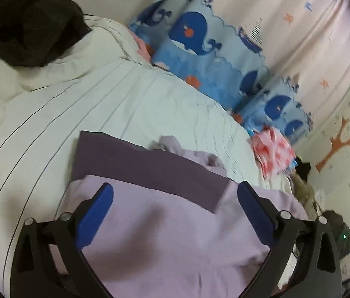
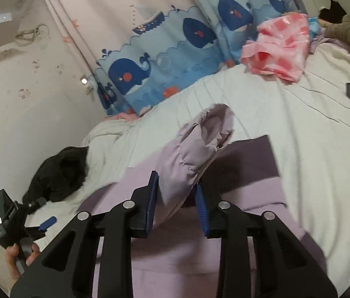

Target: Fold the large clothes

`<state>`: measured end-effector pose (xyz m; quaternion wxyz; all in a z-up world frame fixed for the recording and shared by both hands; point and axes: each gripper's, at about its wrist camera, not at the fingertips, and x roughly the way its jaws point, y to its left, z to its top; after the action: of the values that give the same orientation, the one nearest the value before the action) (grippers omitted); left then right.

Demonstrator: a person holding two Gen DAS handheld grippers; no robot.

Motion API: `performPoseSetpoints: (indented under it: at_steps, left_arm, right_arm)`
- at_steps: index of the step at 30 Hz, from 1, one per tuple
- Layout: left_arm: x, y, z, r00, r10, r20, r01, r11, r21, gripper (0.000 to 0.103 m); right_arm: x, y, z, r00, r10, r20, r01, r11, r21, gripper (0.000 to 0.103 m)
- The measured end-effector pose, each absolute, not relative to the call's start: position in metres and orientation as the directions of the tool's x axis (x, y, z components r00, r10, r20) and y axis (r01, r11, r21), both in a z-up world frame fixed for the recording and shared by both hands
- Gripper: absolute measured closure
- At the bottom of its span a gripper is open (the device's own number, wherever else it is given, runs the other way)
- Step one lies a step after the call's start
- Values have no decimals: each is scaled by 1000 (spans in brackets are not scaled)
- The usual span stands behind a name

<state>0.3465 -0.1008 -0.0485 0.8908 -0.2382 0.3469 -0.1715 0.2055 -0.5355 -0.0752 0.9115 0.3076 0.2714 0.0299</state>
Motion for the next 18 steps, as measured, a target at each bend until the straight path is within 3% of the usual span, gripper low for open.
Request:
performPoseSetpoints:
  at_steps: [4, 7, 10, 12, 13, 14, 15, 18]
  left_arm:
    - [368, -95, -120, 620, -411, -668, 35, 865, -500, 7]
    - [368, -104, -144, 615, -332, -715, 66, 925, -373, 7]
    - [360, -99, -116, 665, -326, -672, 68, 922, -380, 7]
    - [354, -95, -97, 735, -318, -598, 70, 914, -400, 7]
    - [355, -96, -86, 772, -299, -561, 63, 914, -401, 7]
    - [358, -95, -80, 792, -285, -540, 52, 913, -405, 7]
    - [366, -96, -77, 796, -284, -534, 44, 908, -418, 7]
    - [394, -100, -86, 770, -285, -570, 5, 897, -441, 7]
  right_arm:
    - [213, -568, -160, 752, 313, -580, 277, 648, 710, 82]
    - [201, -565, -144, 765, 270, -585, 294, 662, 690, 78]
    - [171, -563, -106, 816, 55, -575, 370, 715, 594, 62]
    - [154, -562, -74, 873, -83, -480, 376, 741, 556, 50]
    - [152, -557, -55, 898, -131, -419, 361, 763, 536, 34]
    - [163, -549, -37, 916, -118, -384, 315, 805, 503, 26]
    - [183, -537, -23, 925, -67, -373, 244, 859, 451, 10]
    - [250, -503, -14, 894, 64, -444, 74, 955, 286, 7]
